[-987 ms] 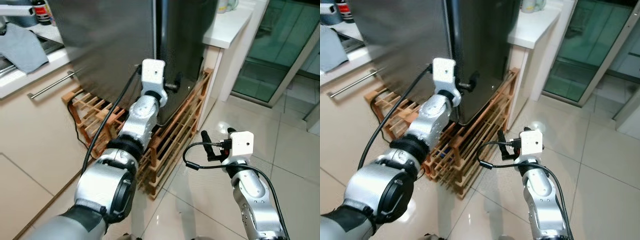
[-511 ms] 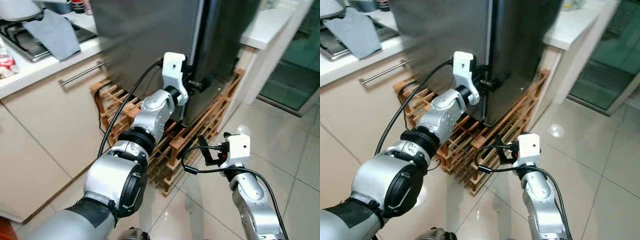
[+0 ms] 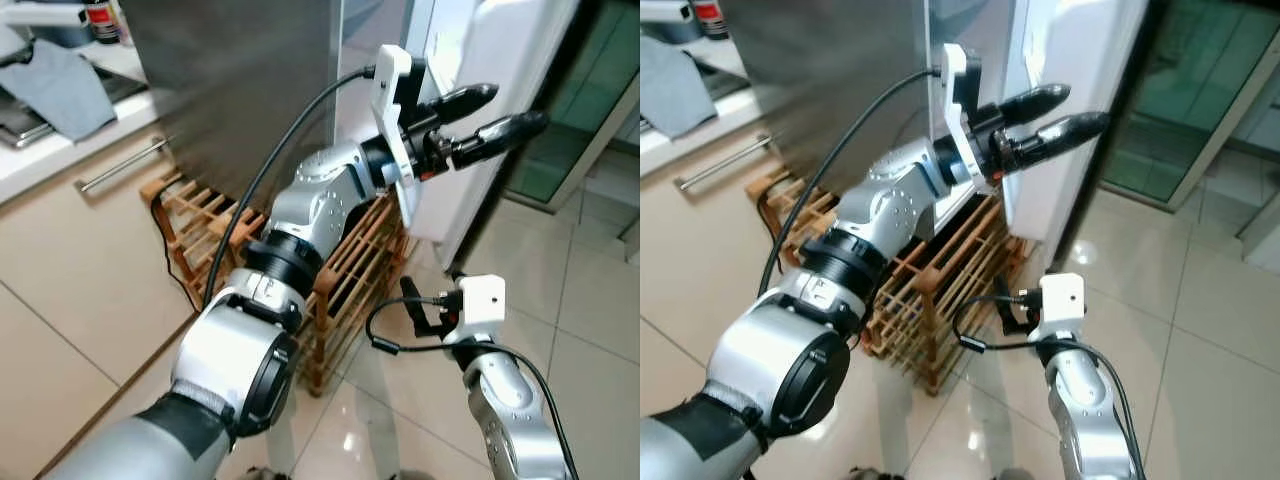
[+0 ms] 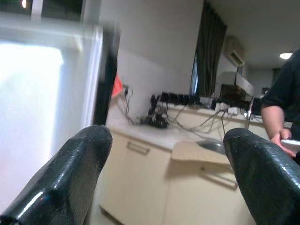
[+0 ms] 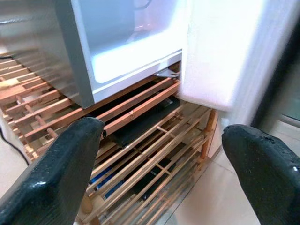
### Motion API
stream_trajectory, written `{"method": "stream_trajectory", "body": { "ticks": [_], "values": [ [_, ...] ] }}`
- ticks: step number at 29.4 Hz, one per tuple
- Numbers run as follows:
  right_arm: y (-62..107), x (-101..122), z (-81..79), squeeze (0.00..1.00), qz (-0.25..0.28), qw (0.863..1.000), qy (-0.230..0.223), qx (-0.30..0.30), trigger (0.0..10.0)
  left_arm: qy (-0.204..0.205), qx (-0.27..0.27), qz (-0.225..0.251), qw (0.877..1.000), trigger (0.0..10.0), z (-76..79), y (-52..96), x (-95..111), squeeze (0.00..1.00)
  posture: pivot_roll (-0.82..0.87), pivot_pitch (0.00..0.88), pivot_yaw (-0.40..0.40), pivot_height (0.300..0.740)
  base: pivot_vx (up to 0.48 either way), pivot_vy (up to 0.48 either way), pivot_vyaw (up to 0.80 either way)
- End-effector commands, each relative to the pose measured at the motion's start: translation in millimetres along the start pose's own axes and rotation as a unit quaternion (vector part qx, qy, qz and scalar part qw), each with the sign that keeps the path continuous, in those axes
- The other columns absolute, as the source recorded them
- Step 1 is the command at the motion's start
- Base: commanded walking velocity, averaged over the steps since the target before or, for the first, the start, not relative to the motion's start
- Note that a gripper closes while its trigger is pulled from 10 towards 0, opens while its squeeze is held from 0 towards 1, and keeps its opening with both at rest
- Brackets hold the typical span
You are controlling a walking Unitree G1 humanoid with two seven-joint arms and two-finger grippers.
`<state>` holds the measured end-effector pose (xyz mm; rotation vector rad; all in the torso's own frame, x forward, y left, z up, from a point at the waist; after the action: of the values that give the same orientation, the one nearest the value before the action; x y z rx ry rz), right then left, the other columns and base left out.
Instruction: Restocking fridge
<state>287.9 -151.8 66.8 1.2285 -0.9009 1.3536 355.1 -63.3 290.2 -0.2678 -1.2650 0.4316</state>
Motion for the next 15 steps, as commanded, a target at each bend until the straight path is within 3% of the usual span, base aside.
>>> {"method": "stream_trajectory", "body": {
  "ticks": [1,2,4,5,7,9,10,11,12,13,14,15],
  "values": [
    [-1.7,9,5.4,0.00,0.015,1.000,-0.009,-0.011,10.0,0.079,0.005,0.041,0.996,10.0,11.7,-6.3,-38,0.00,-0.24,0.000,0.053,0.740,0.000,0.000,0.00],
    [-2.2,6,8.4,0.00,0.010,1.000,-0.019,-0.018,10.0,0.065,0.090,0.055,0.992,10.0,-21.8,44.7,-29,0.00,-0.20,0.000,0.042,0.740,0.000,0.000,0.00],
    [-4.3,4,10.3,0.00,0.005,0.999,-0.025,-0.020,10.0,0.037,0.169,0.060,0.983,10.0,-45.4,97.2,-20,0.00,-0.18,0.000,0.032,0.740,0.000,0.000,0.00],
    [-4.3,4,10.3,0.00,0.005,0.999,-0.025,-0.020,10.0,0.037,0.169,0.060,0.983,10.0,-45.4,97.2,-20,0.00,-0.18,0.000,0.032,0.740,0.000,0.000,0.00],
    [-9.0,3,10.5,0.00,0.002,1.000,-0.021,-0.016,10.0,0.000,0.236,0.064,0.970,10.0,-57.6,147.2,-7,0.00,-0.15,0.000,0.021,0.740,0.000,0.000,0.00],
    [-19.6,5,11.8,0.00,0.002,1.000,-0.015,-0.011,10.0,-0.037,0.308,0.073,0.948,10.0,-61.1,202.4,10,0.00,-0.11,0.000,0.000,0.740,0.000,0.000,0.00],
    [-19.6,5,11.8,0.00,0.002,1.000,-0.015,-0.011,10.0,-0.037,0.308,0.073,0.948,10.0,-61.1,202.4,10,0.00,-0.11,0.000,0.000,0.740,0.000,0.000,0.00],
    [-27.4,7,14.1,0.00,0.004,1.000,-0.012,-0.010,10.0,-0.057,0.348,0.075,0.933,10.0,-57.4,229.6,16,0.00,-0.09,0.000,-0.013,0.740,0.000,0.000,0.00],
    [-33.2,11,15.2,0.00,0.009,1.000,-0.008,-0.009,10.0,-0.048,0.382,0.100,0.917,10.0,-57.4,245.4,20,0.00,-0.08,0.000,-0.016,0.740,0.000,0.000,0.49],
    [-33.2,11,15.2,0.00,0.009,1.000,-0.008,-0.009,10.0,-0.048,0.382,0.100,0.917,10.0,-57.4,245.4,20,0.00,-0.08,0.000,-0.016,0.740,0.000,0.000,0.49],
    [-38.9,14,16.6,0.00,0.012,1.000,-0.004,-0.009,10.0,-0.039,0.419,0.120,0.899,10.0,-57.8,259.8,21,0.00,-0.06,0.000,-0.020,0.740,0.000,0.000,0.69],
    [-47.5,15,20.1,0.00,0.005,1.000,-0.017,-0.018,10.0,-0.041,0.475,0.128,0.870,10.0,-60.4,278.7,14,0.00,-0.05,0.000,-0.024,0.740,0.000,0.000,0.63]
  ]
}}
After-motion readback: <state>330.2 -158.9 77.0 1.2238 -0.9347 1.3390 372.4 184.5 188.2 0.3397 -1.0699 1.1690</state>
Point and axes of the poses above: a point about 5 cm out from each wrist's last joint towards the gripper, its own y axis pointing back from the gripper into the wrist, its own x axis along the axis of the wrist's last joint, z = x × y, the point moved 4 cm from there along -y, pointing out of the wrist towards the gripper, and after that the axes turned 13 degrees about y, right-handed, at the moved point
